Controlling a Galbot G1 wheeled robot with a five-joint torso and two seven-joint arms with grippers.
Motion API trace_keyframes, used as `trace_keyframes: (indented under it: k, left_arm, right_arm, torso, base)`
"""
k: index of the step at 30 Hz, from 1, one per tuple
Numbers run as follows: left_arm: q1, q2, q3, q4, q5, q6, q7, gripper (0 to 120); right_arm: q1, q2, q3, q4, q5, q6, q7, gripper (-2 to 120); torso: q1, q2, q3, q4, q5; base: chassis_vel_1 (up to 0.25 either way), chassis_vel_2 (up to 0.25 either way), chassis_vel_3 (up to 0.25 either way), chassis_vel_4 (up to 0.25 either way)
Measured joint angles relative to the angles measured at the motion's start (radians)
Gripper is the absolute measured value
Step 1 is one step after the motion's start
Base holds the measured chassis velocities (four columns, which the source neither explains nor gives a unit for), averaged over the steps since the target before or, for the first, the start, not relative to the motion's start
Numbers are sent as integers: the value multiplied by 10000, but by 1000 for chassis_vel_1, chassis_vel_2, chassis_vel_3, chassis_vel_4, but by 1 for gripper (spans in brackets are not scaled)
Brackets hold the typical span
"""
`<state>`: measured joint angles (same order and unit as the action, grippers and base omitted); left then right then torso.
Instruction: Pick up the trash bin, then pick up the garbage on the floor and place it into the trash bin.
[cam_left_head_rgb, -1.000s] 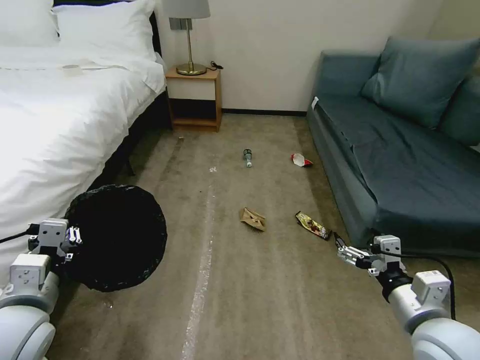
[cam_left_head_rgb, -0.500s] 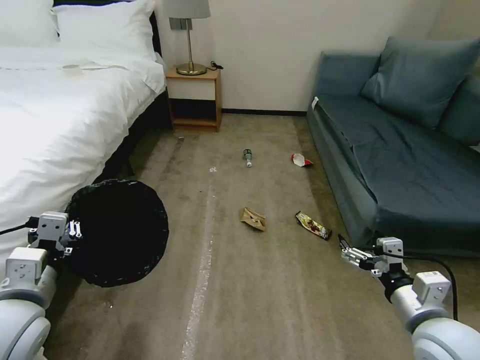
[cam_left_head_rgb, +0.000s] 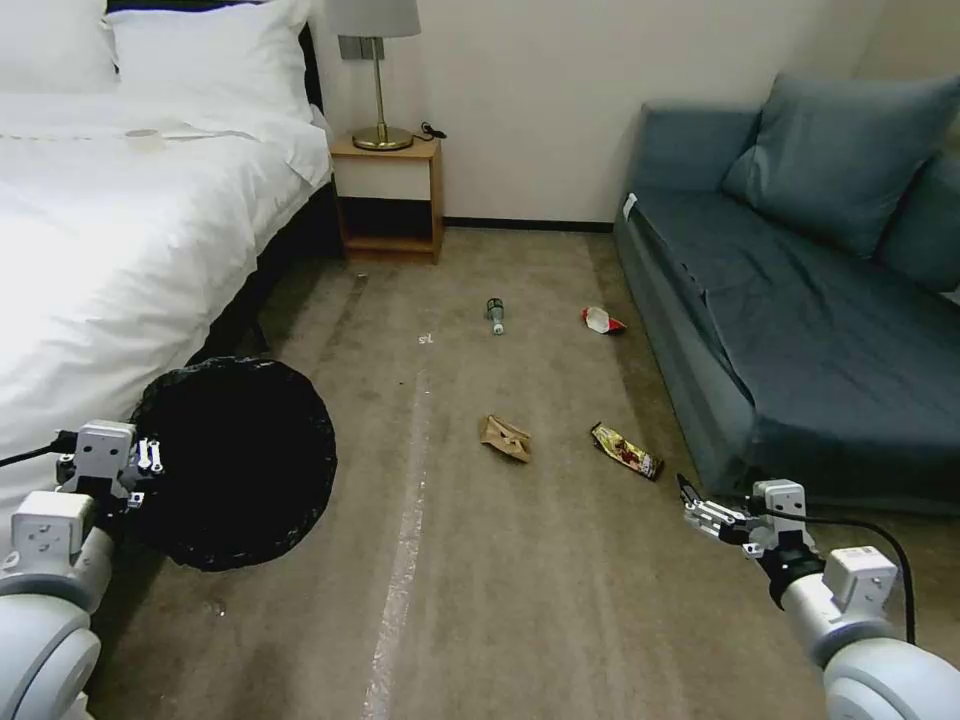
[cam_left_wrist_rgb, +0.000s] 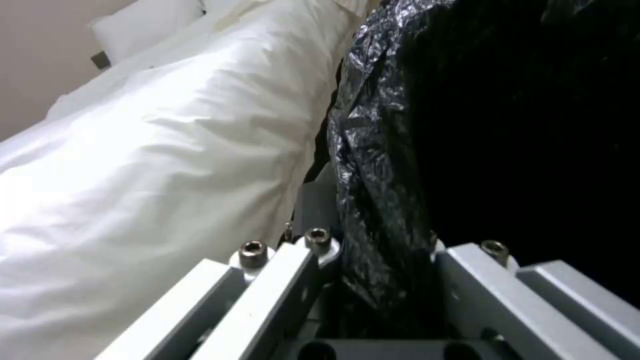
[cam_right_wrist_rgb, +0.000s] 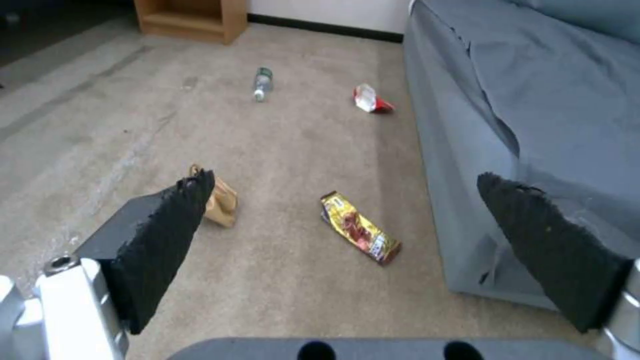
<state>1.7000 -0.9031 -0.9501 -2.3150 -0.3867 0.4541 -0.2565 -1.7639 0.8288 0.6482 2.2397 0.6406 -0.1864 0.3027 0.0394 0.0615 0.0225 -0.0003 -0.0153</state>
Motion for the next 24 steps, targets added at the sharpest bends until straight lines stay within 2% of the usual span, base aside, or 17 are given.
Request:
trace_keyframes:
  k: [8, 24]
  left_arm:
    - [18, -87, 10, 39, 35, -123, 71, 4]
    - [-32, -165, 81, 147, 89, -219, 136, 4]
  right_arm:
    - [-4, 17, -32, -105, -30, 109, -94, 100]
    - [100, 12, -139, -353, -57, 276, -223, 100]
  torso:
    - [0, 0, 0, 0, 0]
    - [0, 0, 1, 1, 1]
  base:
    - [-14, 13, 15, -18]
    - [-83, 89, 89, -84]
